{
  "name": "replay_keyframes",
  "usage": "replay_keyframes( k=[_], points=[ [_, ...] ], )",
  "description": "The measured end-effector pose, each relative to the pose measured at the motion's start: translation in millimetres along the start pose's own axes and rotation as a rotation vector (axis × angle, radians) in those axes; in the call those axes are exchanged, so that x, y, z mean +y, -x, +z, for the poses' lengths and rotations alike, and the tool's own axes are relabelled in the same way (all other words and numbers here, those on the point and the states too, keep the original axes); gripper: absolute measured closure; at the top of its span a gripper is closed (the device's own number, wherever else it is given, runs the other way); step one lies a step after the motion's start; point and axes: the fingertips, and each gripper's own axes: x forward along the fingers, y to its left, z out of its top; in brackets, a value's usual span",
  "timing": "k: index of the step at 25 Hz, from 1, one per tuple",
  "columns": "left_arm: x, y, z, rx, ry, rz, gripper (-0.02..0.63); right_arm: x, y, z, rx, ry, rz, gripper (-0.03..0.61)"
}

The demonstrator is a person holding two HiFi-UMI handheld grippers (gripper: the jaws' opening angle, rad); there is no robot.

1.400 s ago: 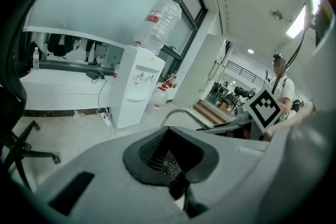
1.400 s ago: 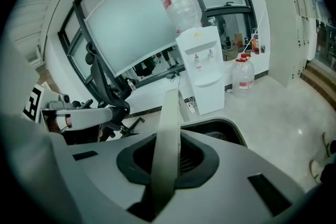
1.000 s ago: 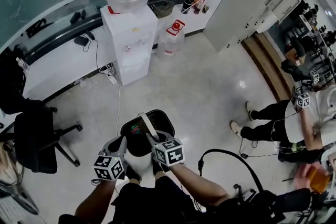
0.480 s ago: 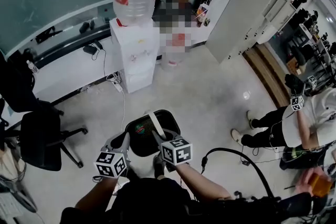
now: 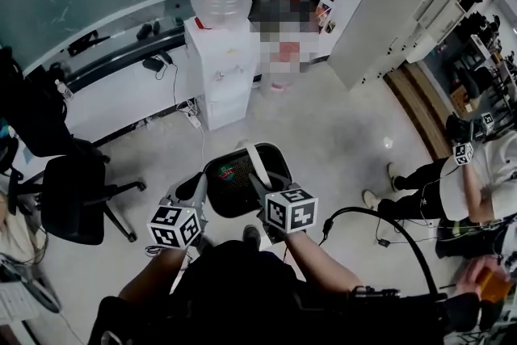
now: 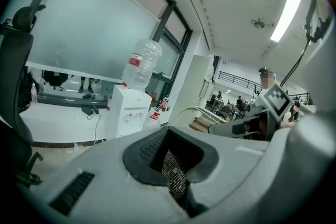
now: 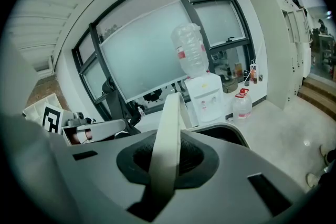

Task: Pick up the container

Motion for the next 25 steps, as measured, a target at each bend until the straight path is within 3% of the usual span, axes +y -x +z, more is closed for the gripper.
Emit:
replay_keyframes(
  k=[14, 25],
  points=[
    [-15.2, 8.1, 51.9, -0.065, -0.046, -0.001, 0.603, 8.9, 23.3, 49.0, -0.081, -0.001, 0.005, 0.535],
    [-20.9, 12.6, 65.2, -0.070, -0.084, 0.017, 0.603, 12.1, 28.0, 56.6, -0.101, 0.021, 0.009, 0.535]
  ],
)
